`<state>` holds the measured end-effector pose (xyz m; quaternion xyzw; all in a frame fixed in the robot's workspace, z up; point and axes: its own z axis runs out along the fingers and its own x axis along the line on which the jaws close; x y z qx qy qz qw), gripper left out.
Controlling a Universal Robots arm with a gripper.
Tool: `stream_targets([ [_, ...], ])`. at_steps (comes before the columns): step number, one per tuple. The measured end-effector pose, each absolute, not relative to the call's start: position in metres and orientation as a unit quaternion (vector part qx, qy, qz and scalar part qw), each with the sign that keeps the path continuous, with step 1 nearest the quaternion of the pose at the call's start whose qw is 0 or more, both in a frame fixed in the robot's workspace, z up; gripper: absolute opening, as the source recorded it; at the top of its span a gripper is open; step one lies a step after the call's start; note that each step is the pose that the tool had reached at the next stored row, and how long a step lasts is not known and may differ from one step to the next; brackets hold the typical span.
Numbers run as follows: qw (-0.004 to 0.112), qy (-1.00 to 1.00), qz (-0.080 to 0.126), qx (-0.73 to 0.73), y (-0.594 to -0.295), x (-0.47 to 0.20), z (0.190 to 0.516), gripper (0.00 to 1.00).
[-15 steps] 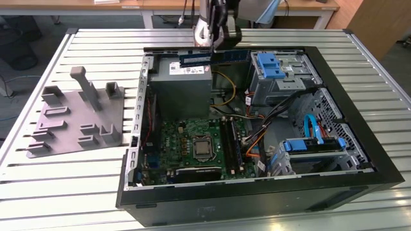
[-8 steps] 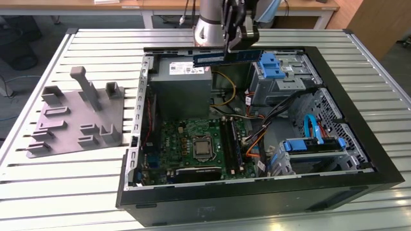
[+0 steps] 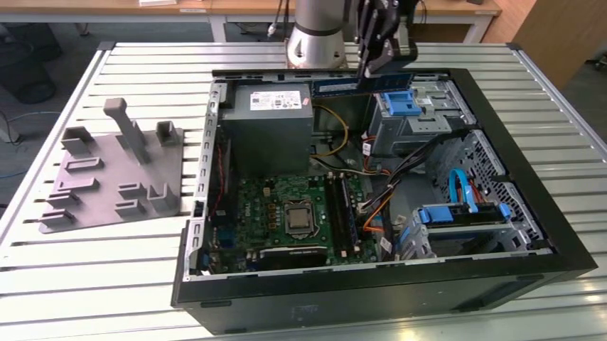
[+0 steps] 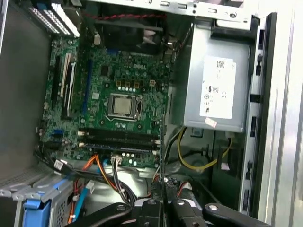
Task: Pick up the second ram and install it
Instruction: 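Insert the second ram into the second slot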
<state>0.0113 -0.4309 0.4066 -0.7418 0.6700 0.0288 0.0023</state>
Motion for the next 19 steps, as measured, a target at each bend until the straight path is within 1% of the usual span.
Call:
stream_targets([
  [19, 0.002, 0.670, 0.030, -0.742, -0.431, 0.092, 0.406, 0.14],
])
